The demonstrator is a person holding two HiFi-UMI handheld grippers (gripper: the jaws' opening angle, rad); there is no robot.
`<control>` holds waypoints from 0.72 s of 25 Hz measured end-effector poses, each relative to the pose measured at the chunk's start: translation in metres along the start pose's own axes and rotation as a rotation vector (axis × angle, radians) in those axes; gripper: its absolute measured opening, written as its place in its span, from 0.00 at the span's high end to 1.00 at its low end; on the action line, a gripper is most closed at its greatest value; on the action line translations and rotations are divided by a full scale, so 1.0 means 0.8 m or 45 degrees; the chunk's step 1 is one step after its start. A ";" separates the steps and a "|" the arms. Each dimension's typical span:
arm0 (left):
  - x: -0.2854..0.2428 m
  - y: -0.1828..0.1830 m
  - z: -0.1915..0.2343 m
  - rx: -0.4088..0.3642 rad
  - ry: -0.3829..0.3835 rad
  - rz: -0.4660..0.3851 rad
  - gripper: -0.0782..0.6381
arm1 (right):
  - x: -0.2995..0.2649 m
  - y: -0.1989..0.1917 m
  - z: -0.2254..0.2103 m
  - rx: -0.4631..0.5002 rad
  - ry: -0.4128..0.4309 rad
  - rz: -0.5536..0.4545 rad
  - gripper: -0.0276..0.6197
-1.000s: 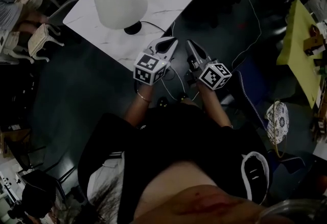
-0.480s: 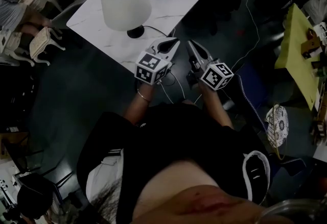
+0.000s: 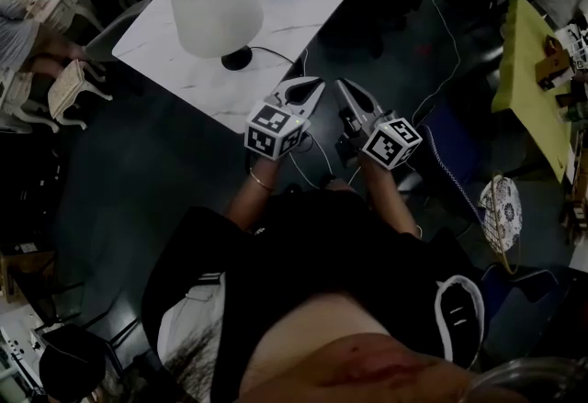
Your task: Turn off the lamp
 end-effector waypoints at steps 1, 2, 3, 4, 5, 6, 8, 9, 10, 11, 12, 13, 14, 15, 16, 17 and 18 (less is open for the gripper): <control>0.000 -0.002 -0.003 0.002 -0.007 0.002 0.88 | 0.003 0.000 0.001 0.001 -0.006 -0.001 0.96; 0.000 -0.003 -0.004 0.005 -0.012 0.002 0.88 | 0.005 -0.001 0.001 0.004 -0.012 0.000 0.96; 0.000 -0.005 -0.004 0.009 -0.015 0.002 0.88 | 0.006 -0.002 0.001 0.008 -0.016 0.002 0.96; 0.001 -0.006 -0.004 0.013 -0.017 0.002 0.88 | 0.007 -0.003 0.001 0.011 -0.019 0.004 0.96; 0.001 -0.007 -0.004 0.015 -0.018 0.003 0.88 | 0.007 -0.003 0.001 0.011 -0.021 0.005 0.96; 0.001 -0.008 -0.004 0.016 -0.019 0.004 0.88 | 0.008 -0.004 0.001 0.009 -0.022 0.005 0.96; 0.002 -0.010 -0.004 0.020 -0.019 0.003 0.88 | 0.008 -0.005 0.002 0.004 -0.023 0.003 0.96; 0.004 -0.010 -0.003 0.022 -0.017 0.001 0.88 | 0.008 -0.006 0.003 0.003 -0.021 0.004 0.96; 0.006 -0.010 -0.002 0.024 -0.013 -0.002 0.88 | 0.007 -0.007 0.004 0.003 -0.019 0.005 0.96; 0.008 -0.009 -0.001 0.024 -0.009 -0.005 0.88 | 0.005 -0.007 0.005 0.003 -0.016 0.006 0.96; 0.009 -0.009 0.001 0.024 -0.006 -0.007 0.88 | 0.005 -0.008 0.006 0.002 -0.015 0.008 0.96; 0.011 -0.008 0.001 0.025 -0.003 -0.009 0.88 | 0.004 -0.008 0.007 0.001 -0.015 0.009 0.96; 0.012 -0.008 0.002 0.027 -0.001 -0.011 0.88 | 0.004 -0.008 0.008 0.000 -0.016 0.010 0.96; 0.013 -0.008 0.002 0.028 0.001 -0.012 0.88 | 0.005 -0.008 0.008 0.000 -0.017 0.012 0.96; 0.014 -0.008 0.002 0.030 0.003 -0.013 0.88 | 0.005 -0.009 0.008 -0.001 -0.018 0.013 0.96; 0.015 -0.009 0.002 0.032 0.005 -0.012 0.88 | 0.005 -0.010 0.009 -0.001 -0.019 0.015 0.96; 0.016 -0.010 0.003 0.034 0.006 -0.012 0.88 | 0.006 -0.011 0.010 -0.001 -0.020 0.016 0.96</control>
Point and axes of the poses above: the fingertips, and each gripper's own axes: x backward along the fingers, z to its left, y out of its top, the point moved 3 cm from there along x, backward along the fingers, and after that the axes turned 4 degrees about x, right-handed, at the moved point
